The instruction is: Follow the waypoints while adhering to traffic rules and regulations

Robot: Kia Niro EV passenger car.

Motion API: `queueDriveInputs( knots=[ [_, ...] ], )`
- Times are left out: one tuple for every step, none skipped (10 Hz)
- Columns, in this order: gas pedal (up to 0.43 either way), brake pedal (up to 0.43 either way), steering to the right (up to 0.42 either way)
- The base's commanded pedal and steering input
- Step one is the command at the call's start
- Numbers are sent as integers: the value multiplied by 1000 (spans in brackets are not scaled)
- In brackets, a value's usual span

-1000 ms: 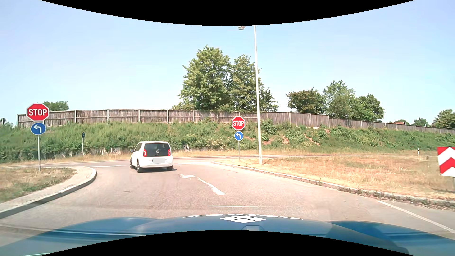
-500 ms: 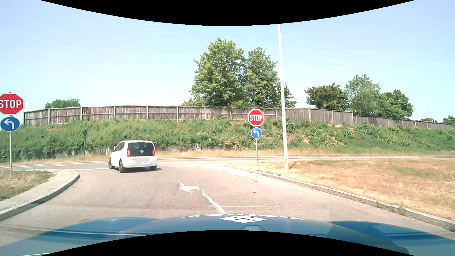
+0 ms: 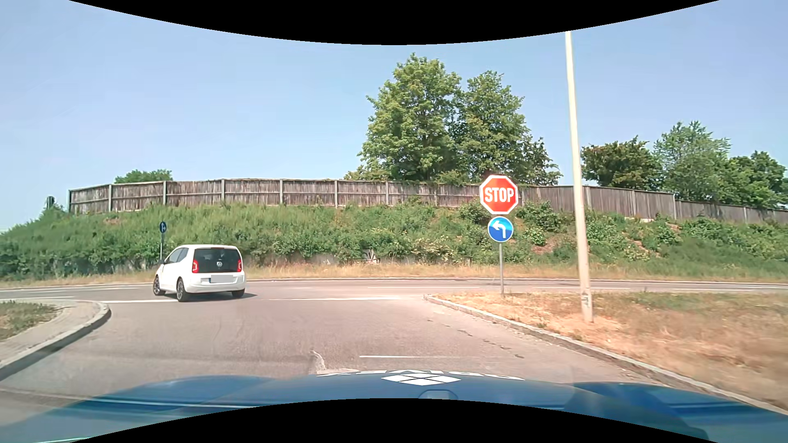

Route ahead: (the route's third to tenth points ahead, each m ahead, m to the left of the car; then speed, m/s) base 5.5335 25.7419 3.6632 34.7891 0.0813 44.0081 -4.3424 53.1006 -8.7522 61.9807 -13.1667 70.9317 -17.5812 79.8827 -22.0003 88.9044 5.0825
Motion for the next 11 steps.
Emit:
queueDriveInputs(
  knots=[
    [59,0,-220],
    [59,0,-235],
    [59,0,-247],
    [59,0,-256],
    [79,0,-259],
    [110,0,-259],
    [118,0,-259],
    [118,0,-260],
    [138,0,-267],
    [150,0,-273],
    [150,0,-277]
  ],
)
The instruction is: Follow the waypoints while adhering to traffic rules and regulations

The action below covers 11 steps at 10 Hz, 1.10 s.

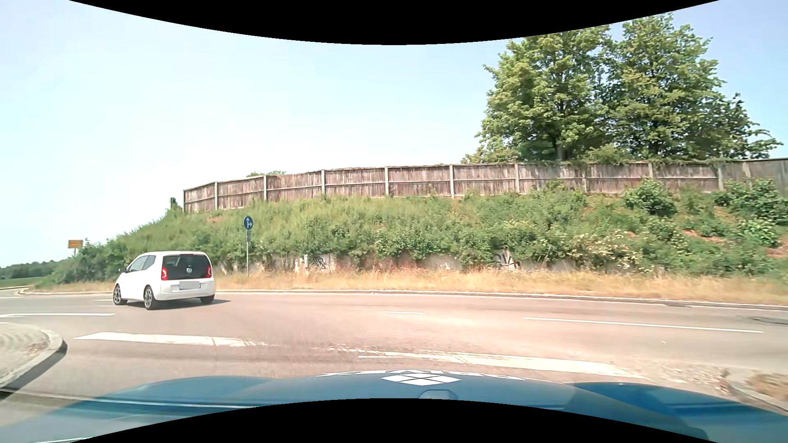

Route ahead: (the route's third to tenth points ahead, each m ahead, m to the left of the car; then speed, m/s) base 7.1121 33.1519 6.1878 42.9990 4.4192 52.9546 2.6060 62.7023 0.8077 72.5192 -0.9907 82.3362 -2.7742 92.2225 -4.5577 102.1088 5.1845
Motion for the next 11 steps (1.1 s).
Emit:
queueDriveInputs(
  knots=[
    [150,0,-288],
    [150,0,-304],
    [150,0,-314],
    [150,0,-314],
    [150,0,-314],
    [150,0,-318],
    [150,0,-325],
    [150,0,-331],
    [150,0,-334],
    [189,0,-333],
    [189,0,-333]
  ],
)
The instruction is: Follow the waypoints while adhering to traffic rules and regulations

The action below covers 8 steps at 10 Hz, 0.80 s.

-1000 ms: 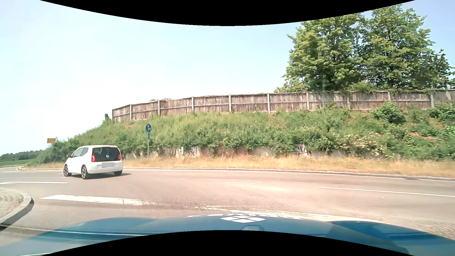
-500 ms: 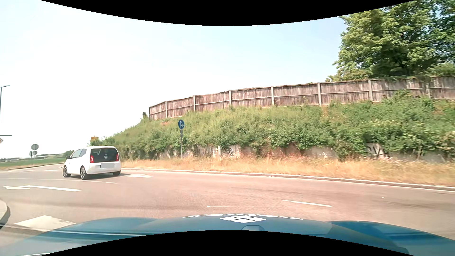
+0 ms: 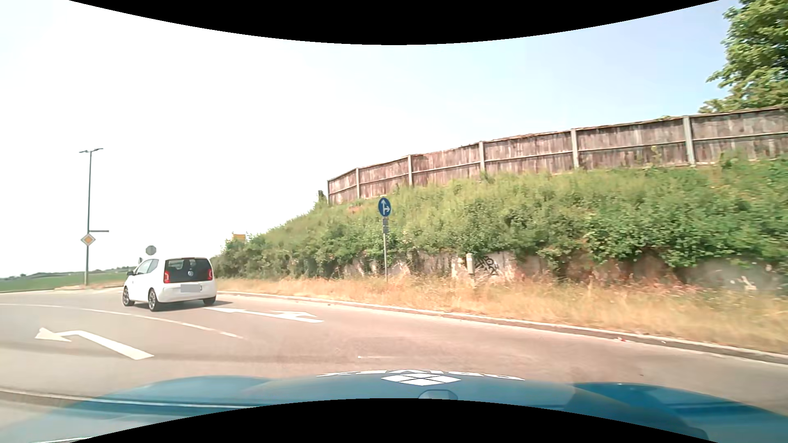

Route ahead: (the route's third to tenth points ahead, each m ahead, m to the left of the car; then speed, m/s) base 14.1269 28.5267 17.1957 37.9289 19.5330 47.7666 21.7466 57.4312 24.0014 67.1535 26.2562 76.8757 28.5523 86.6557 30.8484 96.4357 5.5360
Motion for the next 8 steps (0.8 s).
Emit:
queueDriveInputs(
  knots=[
    [189,0,-332],
    [189,0,-331],
    [189,0,-332],
    [189,0,-337],
    [189,0,-341],
    [189,0,-345],
    [197,0,-343],
    [209,0,-338]
  ],
)
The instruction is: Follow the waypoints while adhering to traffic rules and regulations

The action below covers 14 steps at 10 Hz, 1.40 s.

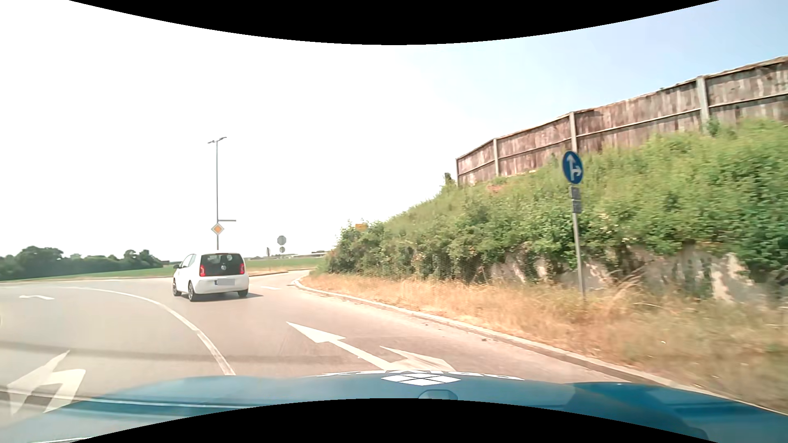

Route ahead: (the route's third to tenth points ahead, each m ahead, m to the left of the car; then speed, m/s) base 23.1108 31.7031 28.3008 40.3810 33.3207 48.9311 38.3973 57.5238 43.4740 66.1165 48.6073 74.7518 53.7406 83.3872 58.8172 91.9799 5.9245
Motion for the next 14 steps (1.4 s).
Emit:
queueDriveInputs(
  knots=[
    [228,0,-337],
    [228,0,-337],
    [240,0,-335],
    [248,0,-331],
    [260,0,-322],
    [260,0,-308],
    [268,0,-291],
    [280,0,-262],
    [280,0,-230],
    [299,0,-200],
    [311,0,-169],
    [311,0,-156],
    [311,0,-155],
    [311,0,-157]
  ],
)
